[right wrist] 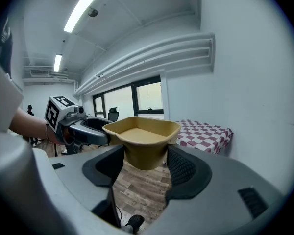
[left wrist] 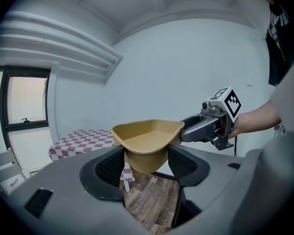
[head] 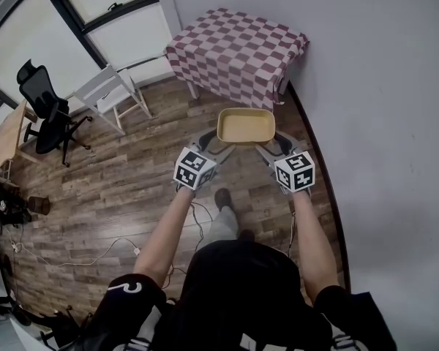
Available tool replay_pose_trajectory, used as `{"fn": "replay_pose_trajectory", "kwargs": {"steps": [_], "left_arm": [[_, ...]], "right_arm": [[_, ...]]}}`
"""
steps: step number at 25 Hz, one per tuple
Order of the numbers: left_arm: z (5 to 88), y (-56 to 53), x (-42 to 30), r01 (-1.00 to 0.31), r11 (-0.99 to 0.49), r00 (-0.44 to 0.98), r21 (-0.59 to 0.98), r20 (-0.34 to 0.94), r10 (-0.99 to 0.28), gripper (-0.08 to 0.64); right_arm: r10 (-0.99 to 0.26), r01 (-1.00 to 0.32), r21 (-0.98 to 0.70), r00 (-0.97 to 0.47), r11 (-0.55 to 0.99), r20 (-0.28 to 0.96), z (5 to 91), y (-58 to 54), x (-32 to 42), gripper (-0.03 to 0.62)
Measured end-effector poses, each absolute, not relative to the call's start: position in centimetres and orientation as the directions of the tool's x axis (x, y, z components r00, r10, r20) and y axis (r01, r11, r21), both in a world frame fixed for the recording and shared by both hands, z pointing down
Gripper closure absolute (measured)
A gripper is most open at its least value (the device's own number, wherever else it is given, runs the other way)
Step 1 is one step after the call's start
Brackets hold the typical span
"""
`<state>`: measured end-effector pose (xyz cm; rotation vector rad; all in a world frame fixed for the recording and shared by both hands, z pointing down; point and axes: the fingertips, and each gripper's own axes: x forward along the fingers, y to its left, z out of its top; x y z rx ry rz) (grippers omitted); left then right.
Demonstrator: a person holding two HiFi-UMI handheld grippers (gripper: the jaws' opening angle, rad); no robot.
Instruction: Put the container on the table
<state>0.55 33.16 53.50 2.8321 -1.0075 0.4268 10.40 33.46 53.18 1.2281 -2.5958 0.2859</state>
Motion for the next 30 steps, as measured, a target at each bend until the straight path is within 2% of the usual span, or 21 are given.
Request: {"fn": "replay_pose_trajectory", "kwargs": {"steps": [30], "left_arm": [[53.6, 20.3, 3.0, -0.596, -0.803, 0.770, 0.026, 0.302, -0.562, 0.285]], "right_arm": [[-0.753, -0.807, -0.064, -0.573, 0.587, 0.324, 52.8, 20.9, 13.1, 0.310]]}}
